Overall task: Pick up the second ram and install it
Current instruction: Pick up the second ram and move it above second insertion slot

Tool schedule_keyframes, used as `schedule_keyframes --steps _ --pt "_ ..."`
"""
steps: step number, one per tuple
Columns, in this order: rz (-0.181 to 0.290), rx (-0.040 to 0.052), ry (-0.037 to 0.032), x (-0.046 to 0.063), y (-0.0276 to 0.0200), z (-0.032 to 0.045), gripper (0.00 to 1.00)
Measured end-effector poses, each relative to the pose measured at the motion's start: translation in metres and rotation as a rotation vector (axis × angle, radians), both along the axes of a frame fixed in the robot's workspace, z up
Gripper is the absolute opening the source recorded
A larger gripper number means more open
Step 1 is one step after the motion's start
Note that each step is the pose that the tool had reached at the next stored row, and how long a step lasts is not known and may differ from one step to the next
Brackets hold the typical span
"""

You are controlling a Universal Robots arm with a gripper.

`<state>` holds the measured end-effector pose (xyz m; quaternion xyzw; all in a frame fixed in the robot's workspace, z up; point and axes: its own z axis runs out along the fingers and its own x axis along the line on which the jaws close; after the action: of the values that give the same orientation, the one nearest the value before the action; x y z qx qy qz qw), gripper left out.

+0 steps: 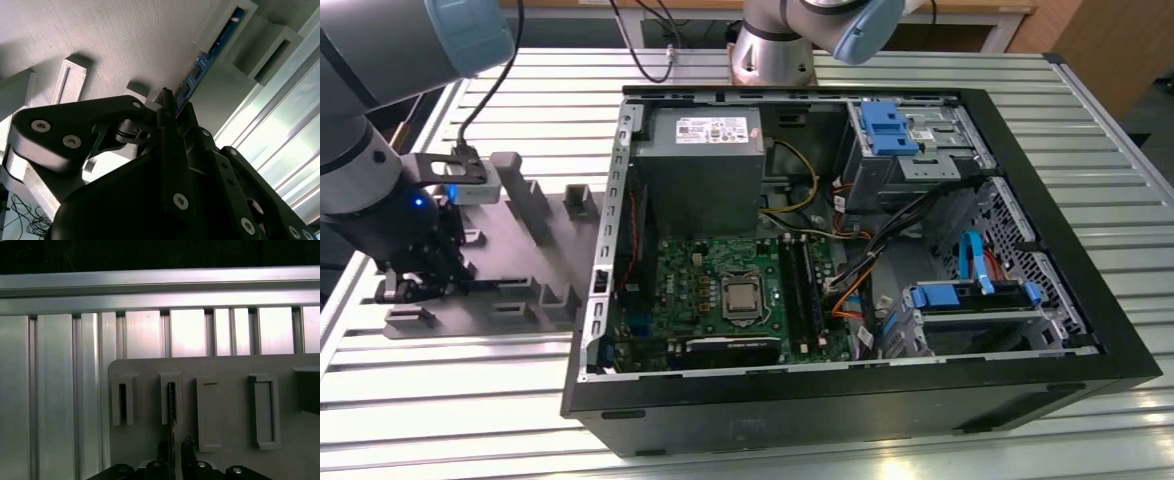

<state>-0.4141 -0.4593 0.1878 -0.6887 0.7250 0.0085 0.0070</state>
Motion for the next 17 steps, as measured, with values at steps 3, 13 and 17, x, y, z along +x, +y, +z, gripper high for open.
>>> schedule_keyframes --steps 3,13,17 --pt "0.001 0.0000 -0.0001 0.0004 0.0000 -0.0006 0.25" --pt "0.007 -0.0001 -0.0001 0.0009 0.0000 -0.0013 0.25" --pt "0.007 0.0000 -0.0001 0.0010 0.0000 -0.0013 0.25"
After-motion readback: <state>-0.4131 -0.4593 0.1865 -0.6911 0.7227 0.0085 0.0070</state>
